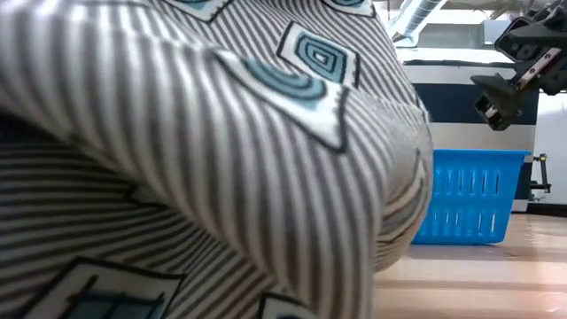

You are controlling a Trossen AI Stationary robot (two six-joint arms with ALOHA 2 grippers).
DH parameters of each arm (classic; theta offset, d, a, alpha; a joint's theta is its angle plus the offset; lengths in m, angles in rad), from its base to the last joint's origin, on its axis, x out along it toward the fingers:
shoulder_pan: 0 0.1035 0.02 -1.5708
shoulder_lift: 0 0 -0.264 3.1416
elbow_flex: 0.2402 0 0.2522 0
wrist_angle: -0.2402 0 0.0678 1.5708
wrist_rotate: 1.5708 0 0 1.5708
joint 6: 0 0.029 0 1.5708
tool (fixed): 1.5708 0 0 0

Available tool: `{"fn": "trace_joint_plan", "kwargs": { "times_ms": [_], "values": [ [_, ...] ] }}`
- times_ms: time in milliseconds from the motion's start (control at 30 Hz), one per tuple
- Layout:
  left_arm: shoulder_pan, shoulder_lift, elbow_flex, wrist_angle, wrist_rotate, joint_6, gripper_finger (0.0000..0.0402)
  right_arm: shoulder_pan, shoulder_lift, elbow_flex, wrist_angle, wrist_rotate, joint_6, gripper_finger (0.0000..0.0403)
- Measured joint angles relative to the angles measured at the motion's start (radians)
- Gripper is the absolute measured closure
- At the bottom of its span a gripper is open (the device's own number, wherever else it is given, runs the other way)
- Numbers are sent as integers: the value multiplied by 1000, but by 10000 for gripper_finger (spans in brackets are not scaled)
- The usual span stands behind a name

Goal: Pick & Place Medicine items
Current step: Put the blue patient into the blue laundry bin

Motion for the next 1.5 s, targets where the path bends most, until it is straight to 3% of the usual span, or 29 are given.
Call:
{"fn": "trace_joint_plan", "kwargs": {
  "times_ms": [233, 333, 467, 600, 900, 1300, 1500],
  "values": [
    [0, 0, 0, 2, -4, 0, 238, 11, 13, -6, 49, -17, -51, 143],
    [0, 0, 0, 42, -11, -46, 238, 36, 31, -6, 139, 38, -62, 143],
    [0, 0, 0, 76, -97, -176, 238, 65, 71, -18, 198, 87, 45, 143],
    [0, 0, 0, 84, -100, -183, 238, 104, 129, -28, 207, 88, 136, 143],
    [0, 0, 0, 85, -93, -257, 238, 223, 251, -23, 412, 145, 250, 143],
    [0, 0, 0, 172, -16, -279, 238, 463, 467, 81, 440, 328, 308, 143],
    [0, 0, 0, 293, 16, -211, 238, 560, 625, 93, 590, 457, 382, 143]
  ]
}}
